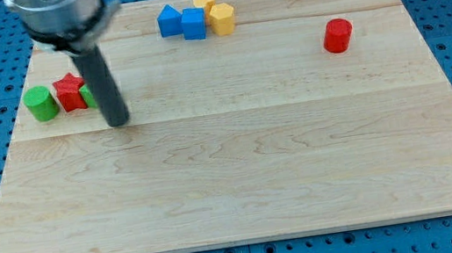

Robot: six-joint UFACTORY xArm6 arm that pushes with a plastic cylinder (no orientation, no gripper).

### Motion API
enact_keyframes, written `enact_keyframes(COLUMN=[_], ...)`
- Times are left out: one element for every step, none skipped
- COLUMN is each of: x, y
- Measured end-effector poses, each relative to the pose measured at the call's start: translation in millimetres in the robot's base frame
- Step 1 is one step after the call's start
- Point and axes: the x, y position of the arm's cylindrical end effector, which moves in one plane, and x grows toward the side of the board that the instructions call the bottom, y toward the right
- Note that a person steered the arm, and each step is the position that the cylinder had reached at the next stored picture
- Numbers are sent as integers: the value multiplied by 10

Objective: Move red circle close to the green star

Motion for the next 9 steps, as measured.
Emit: enact_keyframes(x=[242, 182, -75, -364, -822, -954, -952, -952, -1013], y=[1162, 2393, 3303, 3414, 3414, 3414, 3414, 3414, 3414])
